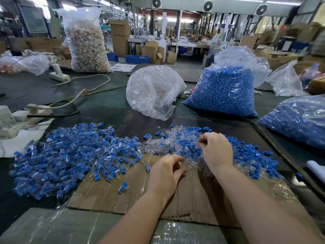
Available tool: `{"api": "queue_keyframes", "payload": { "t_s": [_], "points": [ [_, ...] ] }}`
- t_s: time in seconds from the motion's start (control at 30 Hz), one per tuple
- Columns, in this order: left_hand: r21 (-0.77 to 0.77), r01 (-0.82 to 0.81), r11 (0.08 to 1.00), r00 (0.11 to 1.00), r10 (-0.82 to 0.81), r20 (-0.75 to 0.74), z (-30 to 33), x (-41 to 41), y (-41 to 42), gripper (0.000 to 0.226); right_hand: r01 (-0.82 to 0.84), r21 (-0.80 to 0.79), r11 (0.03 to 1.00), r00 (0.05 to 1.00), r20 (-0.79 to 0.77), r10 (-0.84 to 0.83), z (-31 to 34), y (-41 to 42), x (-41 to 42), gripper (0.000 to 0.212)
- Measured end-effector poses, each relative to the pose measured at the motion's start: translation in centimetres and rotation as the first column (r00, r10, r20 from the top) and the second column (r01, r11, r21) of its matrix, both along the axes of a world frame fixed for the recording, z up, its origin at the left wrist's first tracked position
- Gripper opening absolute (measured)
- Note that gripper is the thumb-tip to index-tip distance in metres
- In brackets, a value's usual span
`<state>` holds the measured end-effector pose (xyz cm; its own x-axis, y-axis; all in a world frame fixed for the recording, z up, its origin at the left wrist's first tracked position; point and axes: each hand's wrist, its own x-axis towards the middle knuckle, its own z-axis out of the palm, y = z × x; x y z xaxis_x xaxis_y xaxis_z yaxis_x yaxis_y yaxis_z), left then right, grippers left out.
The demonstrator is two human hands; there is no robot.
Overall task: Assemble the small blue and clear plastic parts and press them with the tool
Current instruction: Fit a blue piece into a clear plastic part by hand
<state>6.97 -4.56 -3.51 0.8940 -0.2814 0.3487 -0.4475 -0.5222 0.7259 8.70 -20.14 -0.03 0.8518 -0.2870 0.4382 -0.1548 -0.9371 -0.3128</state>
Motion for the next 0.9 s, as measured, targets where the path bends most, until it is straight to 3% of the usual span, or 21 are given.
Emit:
{"api": "queue_keyframes", "payload": {
  "t_s": [0.13, 0.37, 0.53, 0.63, 0.8, 0.9],
  "points": [
    [-0.180, 0.006, 0.984, 0.993, -0.027, -0.115, 0.2, -0.4, 0.0, 0.019, -0.108, 0.044, 0.993, 0.993, 0.056, 0.105, -0.6, 1.3, -2.2, 0.010],
    [-0.093, -0.024, 0.995, 0.998, 0.019, -0.063, -0.1, -0.1, 0.2, 0.026, -0.178, 0.098, 0.979, 0.983, 0.072, 0.172, -2.2, 3.6, -5.0, 0.029],
    [-0.193, -0.035, 0.981, 0.985, 0.001, -0.174, -0.5, 0.0, 0.2, 0.025, -0.155, 0.106, 0.982, 0.984, 0.103, 0.145, -3.0, 4.1, -6.2, 0.017],
    [-0.226, -0.046, 0.973, 0.978, -0.002, -0.208, -0.5, 0.0, 0.1, 0.019, -0.149, 0.144, 0.978, 0.973, 0.200, 0.118, -3.1, 4.3, -6.4, 0.008],
    [-0.210, -0.028, 0.977, 0.984, -0.010, -0.178, -0.4, 0.2, 0.5, 0.027, -0.205, 0.167, 0.965, 0.938, 0.316, 0.145, -3.1, 4.2, -6.7, 0.010],
    [-0.262, -0.028, 0.965, 0.970, -0.037, -0.242, -0.2, 0.1, 0.6, 0.026, -0.255, 0.199, 0.946, 0.934, 0.305, 0.187, -3.2, 4.4, -6.9, 0.008]
  ]
}}
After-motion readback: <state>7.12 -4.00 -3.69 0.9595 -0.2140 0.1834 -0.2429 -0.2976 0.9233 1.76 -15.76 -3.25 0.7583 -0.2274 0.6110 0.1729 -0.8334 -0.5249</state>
